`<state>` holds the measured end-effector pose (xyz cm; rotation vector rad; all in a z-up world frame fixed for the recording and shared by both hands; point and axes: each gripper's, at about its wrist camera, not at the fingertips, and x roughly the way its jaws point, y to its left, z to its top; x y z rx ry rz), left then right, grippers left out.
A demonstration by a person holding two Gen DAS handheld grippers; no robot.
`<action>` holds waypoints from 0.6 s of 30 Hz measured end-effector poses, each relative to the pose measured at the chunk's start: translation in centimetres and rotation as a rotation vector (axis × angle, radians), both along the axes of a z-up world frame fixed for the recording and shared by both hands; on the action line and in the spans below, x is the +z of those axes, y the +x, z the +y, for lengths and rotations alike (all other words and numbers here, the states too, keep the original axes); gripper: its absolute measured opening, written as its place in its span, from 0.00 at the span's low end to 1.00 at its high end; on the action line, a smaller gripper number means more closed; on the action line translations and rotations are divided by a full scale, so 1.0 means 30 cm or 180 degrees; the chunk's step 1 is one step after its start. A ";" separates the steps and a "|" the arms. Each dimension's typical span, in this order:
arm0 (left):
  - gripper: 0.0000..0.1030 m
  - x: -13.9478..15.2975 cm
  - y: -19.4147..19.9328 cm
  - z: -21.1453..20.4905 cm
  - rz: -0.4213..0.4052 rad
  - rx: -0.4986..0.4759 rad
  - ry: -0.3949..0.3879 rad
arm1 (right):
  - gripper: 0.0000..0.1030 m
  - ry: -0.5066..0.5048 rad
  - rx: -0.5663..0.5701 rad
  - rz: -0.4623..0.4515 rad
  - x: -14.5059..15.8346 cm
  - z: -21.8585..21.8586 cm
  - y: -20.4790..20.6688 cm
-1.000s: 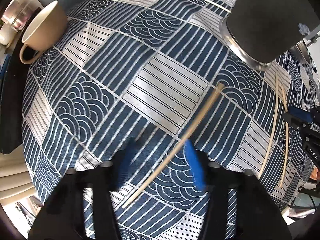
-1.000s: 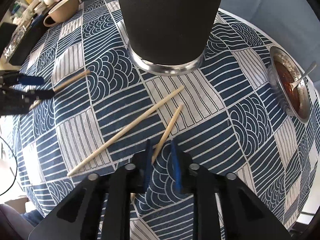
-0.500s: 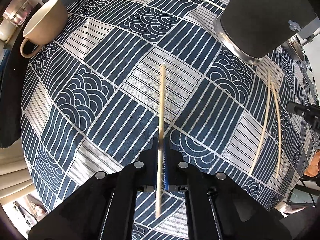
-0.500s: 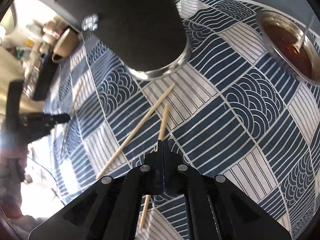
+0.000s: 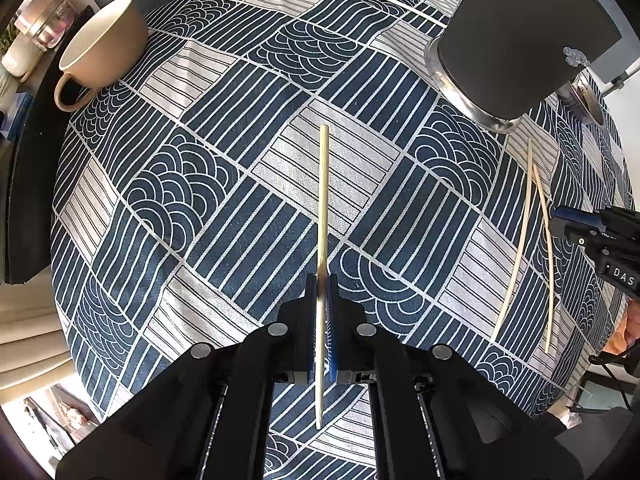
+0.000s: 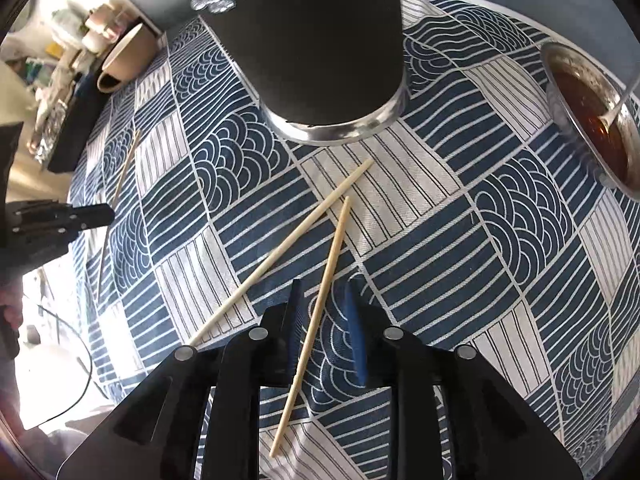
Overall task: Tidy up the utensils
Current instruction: 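Close the left tool on one chopstick while the right tool grasps another, then lift both held chopsticks up over the black holder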
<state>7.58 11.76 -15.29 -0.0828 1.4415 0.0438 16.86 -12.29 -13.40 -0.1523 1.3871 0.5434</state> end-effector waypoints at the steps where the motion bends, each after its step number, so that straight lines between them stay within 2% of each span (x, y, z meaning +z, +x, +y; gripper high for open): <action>1: 0.05 -0.005 0.001 0.001 0.0007 -0.0005 -0.0009 | 0.21 -0.0046 0.0007 -0.0008 -0.002 0.006 0.001; 7: 0.05 0.001 0.006 -0.049 0.0006 -0.0026 -0.0074 | 0.17 -0.0636 0.0277 -0.0327 -0.011 0.110 -0.037; 9: 0.05 0.001 0.004 -0.065 -0.0004 -0.0056 -0.0096 | 0.16 -0.0721 0.0367 -0.0460 -0.009 0.129 -0.061; 10: 0.05 0.001 0.001 -0.069 -0.0008 -0.0058 -0.0109 | 0.07 -0.0673 0.0389 -0.0450 -0.011 0.132 -0.068; 14: 0.05 0.010 0.001 -0.111 0.0003 -0.0084 -0.0118 | 0.06 -0.0469 0.0268 -0.0308 -0.006 0.094 -0.051; 16: 0.05 0.029 0.006 -0.126 0.0000 -0.0091 -0.0105 | 0.05 -0.0253 0.0129 -0.0139 0.005 0.041 -0.032; 18: 0.05 0.047 0.008 -0.129 -0.0021 -0.0085 -0.0084 | 0.04 -0.0131 0.0070 -0.0152 0.034 0.006 -0.029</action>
